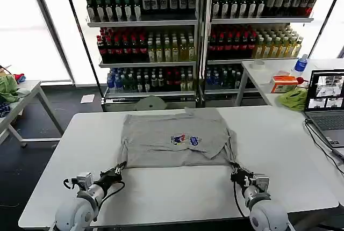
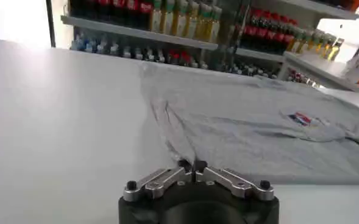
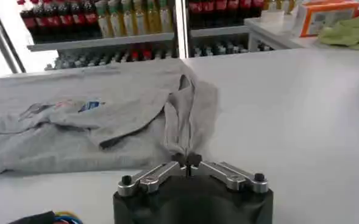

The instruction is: Fold and organize the clothes.

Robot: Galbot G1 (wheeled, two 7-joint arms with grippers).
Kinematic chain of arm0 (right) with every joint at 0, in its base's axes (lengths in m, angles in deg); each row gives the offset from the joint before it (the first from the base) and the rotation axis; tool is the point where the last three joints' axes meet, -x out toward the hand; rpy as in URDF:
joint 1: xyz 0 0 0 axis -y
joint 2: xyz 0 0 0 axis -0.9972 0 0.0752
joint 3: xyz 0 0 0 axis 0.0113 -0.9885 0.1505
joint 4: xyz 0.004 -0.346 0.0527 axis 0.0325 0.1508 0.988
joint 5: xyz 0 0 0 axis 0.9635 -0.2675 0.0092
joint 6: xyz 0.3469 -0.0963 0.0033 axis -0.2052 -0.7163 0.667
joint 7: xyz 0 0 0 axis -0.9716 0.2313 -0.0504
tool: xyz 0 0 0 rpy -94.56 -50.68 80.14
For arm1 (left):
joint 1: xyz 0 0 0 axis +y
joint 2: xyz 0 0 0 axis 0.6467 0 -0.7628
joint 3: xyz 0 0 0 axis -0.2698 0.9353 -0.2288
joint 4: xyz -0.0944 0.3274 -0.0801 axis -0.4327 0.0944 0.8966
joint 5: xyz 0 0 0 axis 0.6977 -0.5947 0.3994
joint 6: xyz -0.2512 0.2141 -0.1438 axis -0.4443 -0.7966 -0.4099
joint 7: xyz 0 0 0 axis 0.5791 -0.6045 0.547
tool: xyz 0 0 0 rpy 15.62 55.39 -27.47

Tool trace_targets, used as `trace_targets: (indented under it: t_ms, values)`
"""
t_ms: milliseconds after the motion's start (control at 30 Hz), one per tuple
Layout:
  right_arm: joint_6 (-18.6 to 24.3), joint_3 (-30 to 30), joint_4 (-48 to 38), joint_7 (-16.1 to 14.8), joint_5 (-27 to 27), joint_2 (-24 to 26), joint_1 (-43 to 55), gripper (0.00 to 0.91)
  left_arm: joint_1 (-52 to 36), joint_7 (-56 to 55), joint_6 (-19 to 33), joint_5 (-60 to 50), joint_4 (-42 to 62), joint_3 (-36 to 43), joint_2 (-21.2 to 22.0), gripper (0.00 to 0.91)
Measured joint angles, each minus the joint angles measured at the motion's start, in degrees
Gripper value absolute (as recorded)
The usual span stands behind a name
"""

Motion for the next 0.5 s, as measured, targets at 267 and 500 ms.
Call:
trace_targets:
  t_ms: [267,500]
  values:
    - [1.5,1.3,4.8,-1.3,0.7,4.2,-5.9,0.0,6.0,0.8,-0.3,-2.5,-4.9,-2.9,1.4,0.01]
    - [2.5,2.7,8.8,-1.9,0.4,7.5,-11.5,0.0,12.2,1.4,-0.4,-6.3,-9.9,-6.1,2.9,0.01]
